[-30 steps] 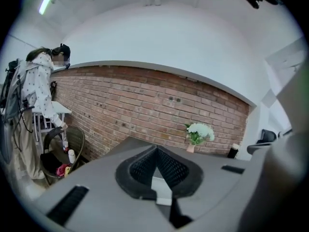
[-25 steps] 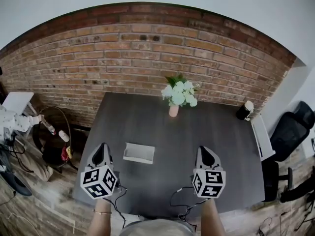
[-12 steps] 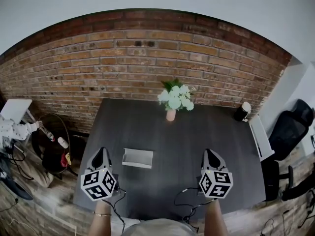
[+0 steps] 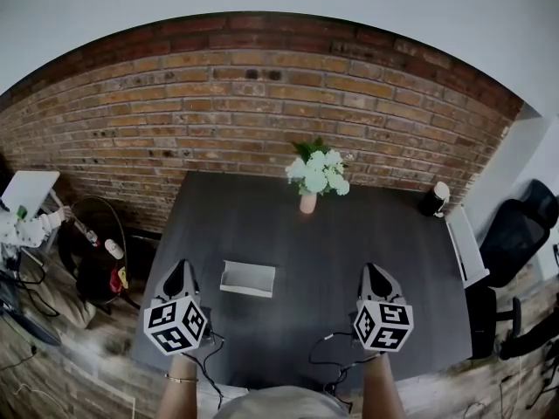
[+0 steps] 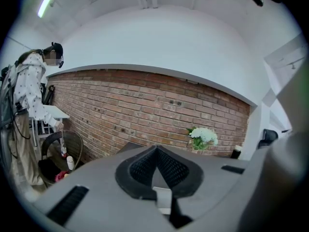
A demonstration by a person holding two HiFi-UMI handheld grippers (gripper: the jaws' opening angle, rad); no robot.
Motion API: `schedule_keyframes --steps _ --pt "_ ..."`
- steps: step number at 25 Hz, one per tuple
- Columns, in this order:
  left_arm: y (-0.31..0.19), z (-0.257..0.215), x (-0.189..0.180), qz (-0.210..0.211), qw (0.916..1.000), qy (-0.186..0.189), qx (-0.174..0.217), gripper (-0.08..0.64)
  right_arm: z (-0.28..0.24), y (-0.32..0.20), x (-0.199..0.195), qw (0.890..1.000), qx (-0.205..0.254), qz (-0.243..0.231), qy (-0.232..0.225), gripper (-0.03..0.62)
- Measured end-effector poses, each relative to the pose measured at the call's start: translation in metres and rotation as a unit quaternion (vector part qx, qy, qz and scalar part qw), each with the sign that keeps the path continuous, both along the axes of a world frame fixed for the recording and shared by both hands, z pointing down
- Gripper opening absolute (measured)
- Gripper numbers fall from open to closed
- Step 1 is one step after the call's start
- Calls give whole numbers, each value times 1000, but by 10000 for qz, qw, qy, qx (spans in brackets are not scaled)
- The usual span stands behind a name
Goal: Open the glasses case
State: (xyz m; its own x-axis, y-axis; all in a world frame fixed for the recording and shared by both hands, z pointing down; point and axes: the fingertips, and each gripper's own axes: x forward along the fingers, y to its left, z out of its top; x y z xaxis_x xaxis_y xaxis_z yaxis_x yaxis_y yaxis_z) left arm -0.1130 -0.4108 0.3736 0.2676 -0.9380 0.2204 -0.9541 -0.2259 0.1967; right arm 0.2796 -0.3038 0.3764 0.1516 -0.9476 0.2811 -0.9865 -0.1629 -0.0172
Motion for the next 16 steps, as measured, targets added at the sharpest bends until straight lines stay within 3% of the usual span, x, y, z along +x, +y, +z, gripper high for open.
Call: schedule_keyframes --steps 16 --pt "5 6 15 33 10000 43 -61 -5 0 9 10 10000 -21 21 23 2"
